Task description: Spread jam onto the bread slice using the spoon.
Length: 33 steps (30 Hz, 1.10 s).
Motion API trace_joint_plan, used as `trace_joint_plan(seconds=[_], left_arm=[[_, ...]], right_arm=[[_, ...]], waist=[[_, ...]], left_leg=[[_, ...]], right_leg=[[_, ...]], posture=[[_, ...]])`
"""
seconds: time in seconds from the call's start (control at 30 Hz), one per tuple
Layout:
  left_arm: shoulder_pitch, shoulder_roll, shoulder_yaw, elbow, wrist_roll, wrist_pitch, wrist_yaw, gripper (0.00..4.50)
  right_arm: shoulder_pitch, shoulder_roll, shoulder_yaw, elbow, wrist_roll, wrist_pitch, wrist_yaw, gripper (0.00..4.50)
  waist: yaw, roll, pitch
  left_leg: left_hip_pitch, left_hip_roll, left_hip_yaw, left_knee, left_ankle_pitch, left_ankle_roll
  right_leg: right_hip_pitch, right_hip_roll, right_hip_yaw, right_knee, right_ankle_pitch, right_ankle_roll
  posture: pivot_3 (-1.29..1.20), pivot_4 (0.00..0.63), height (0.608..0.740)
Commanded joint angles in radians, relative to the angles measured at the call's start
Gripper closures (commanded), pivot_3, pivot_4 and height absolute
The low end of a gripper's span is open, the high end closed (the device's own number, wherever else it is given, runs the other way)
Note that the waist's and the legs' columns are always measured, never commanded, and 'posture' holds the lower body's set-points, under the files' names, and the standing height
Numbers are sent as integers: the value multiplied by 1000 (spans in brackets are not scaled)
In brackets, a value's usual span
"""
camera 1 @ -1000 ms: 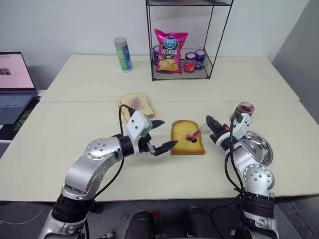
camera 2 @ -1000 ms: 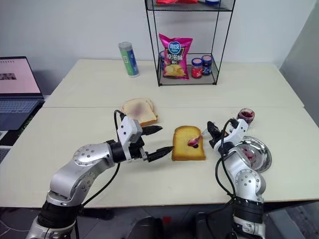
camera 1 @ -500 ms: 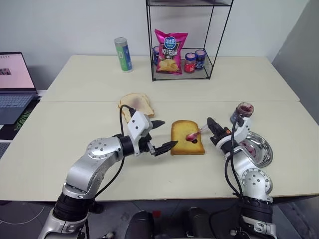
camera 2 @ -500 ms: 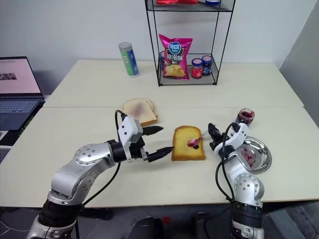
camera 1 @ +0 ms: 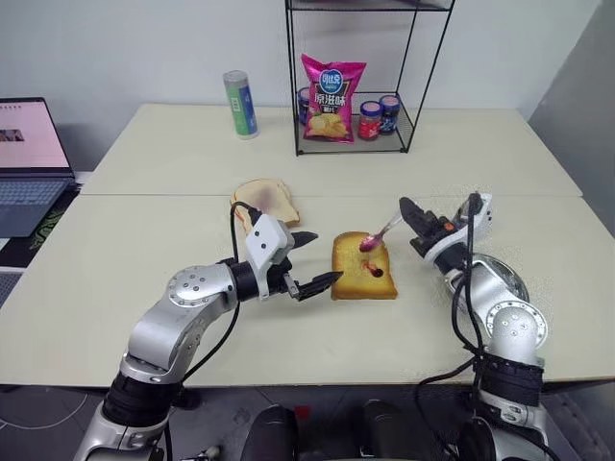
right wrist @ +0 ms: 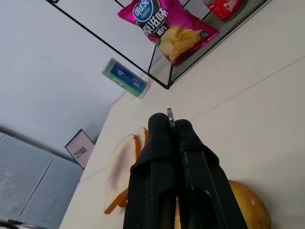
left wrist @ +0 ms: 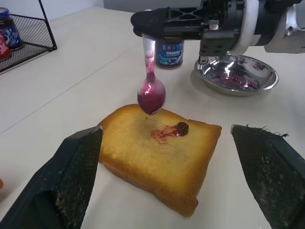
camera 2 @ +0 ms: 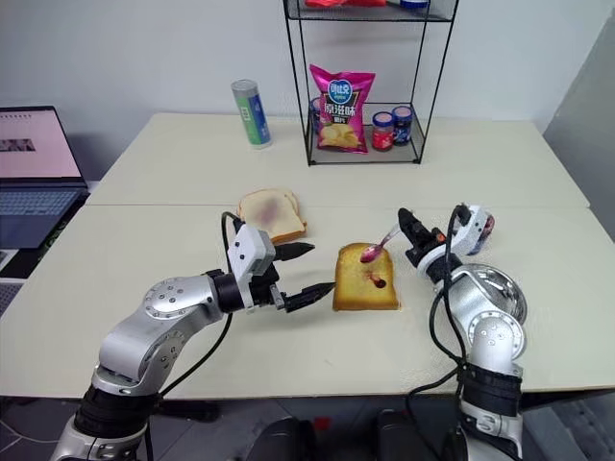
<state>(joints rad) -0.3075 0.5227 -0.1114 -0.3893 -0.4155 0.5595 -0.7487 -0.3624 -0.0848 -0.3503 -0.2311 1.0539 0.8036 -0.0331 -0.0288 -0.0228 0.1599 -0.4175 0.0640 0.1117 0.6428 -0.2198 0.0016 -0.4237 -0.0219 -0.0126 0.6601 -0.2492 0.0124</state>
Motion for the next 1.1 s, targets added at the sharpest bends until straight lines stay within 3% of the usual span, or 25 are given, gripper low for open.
trace_joint_plan(seconds=[0.03,0.4,1.1], left_arm=[[-9,-2,12,-17,-2,-19,0,0],[-15,5,15,-21,-6,-13,-9,0],[-22,7,17,-26,-6,-6,-2,0]], right_arm=[[22,-36,-35,-63,86,23,-7,4490],[106,-59,-21,-25,85,-2,28,4490],[86,-45,22,88,-13,-76,83,4490]], waist=[[0,0,0],[-1,0,0],[-1,0,0]], left_leg=[[0,0,0,0,0,0],[0,0,0,0,0,0],[0,0,0,0,0,0]], right_leg=[[0,0,0,0,0,0],[0,0,0,0,0,0],[0,0,0,0,0,0]], posture=[[0,150,740],[0,150,740],[0,150,740]])
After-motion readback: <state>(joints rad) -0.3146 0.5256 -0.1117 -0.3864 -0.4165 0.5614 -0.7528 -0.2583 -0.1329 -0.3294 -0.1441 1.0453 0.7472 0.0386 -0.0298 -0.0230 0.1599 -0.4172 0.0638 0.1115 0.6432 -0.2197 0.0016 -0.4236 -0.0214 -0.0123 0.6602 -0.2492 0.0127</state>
